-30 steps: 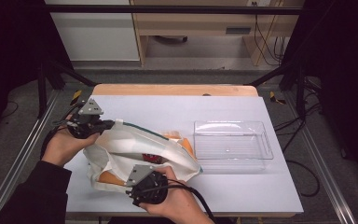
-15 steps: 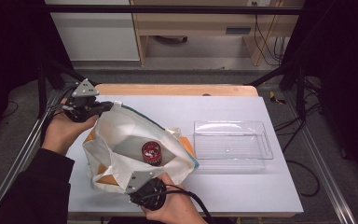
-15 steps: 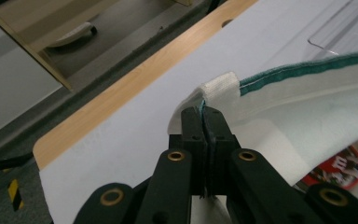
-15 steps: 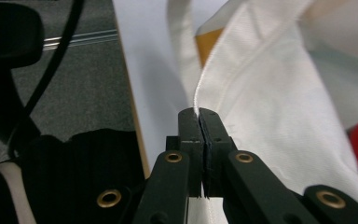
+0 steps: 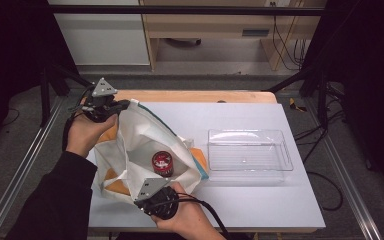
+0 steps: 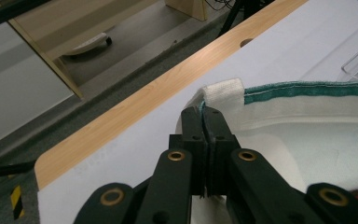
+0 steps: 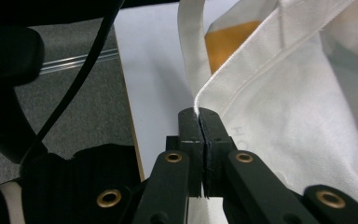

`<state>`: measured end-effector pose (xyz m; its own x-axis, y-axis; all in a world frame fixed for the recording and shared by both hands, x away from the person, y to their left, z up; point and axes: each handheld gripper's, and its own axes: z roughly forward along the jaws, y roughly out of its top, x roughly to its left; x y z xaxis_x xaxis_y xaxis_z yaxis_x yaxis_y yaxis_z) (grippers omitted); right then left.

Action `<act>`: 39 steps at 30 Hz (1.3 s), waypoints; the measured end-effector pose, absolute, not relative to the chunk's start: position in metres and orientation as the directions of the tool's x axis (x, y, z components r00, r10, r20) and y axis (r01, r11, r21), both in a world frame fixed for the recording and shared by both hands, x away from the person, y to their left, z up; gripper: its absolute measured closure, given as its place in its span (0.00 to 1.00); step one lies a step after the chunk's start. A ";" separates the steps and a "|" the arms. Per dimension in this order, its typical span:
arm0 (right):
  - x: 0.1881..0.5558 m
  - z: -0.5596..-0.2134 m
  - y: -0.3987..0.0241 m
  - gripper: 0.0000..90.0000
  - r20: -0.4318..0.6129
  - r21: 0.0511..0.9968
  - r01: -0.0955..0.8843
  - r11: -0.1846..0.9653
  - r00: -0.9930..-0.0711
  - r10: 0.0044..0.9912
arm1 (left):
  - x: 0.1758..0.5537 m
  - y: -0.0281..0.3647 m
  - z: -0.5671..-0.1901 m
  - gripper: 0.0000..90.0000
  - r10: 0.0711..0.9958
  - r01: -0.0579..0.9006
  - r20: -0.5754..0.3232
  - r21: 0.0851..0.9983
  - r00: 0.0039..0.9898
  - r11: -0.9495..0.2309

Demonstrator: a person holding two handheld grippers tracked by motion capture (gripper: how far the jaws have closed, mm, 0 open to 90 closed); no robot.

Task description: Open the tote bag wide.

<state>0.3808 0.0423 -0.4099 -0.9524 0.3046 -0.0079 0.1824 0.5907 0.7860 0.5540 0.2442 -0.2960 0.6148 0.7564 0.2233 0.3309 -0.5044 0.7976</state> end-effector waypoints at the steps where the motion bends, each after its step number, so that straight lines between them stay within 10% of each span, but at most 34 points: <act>1: 0.382 -0.415 0.043 1.00 -0.002 0.784 0.187 0.592 -0.953 0.304 | 0.555 0.243 -0.302 0.99 0.756 0.335 0.222 0.794 0.616 -0.507; 24: 0.389 -0.452 0.046 0.92 0.030 0.758 0.239 0.606 -0.942 0.333 | 0.560 0.242 -0.357 0.96 0.788 0.385 0.153 0.806 0.597 -0.449; 39: 0.376 -0.420 0.033 0.47 -0.034 0.774 0.204 0.599 -0.932 0.362 | 0.494 0.250 -0.332 0.48 0.797 0.232 0.273 0.861 0.540 -0.452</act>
<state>0.3761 0.0332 -0.4205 -0.9316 0.3618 -0.0339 0.2044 0.5990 0.7742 0.4945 0.2501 -0.3321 0.5395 0.7965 0.2729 0.2319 -0.4522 0.8612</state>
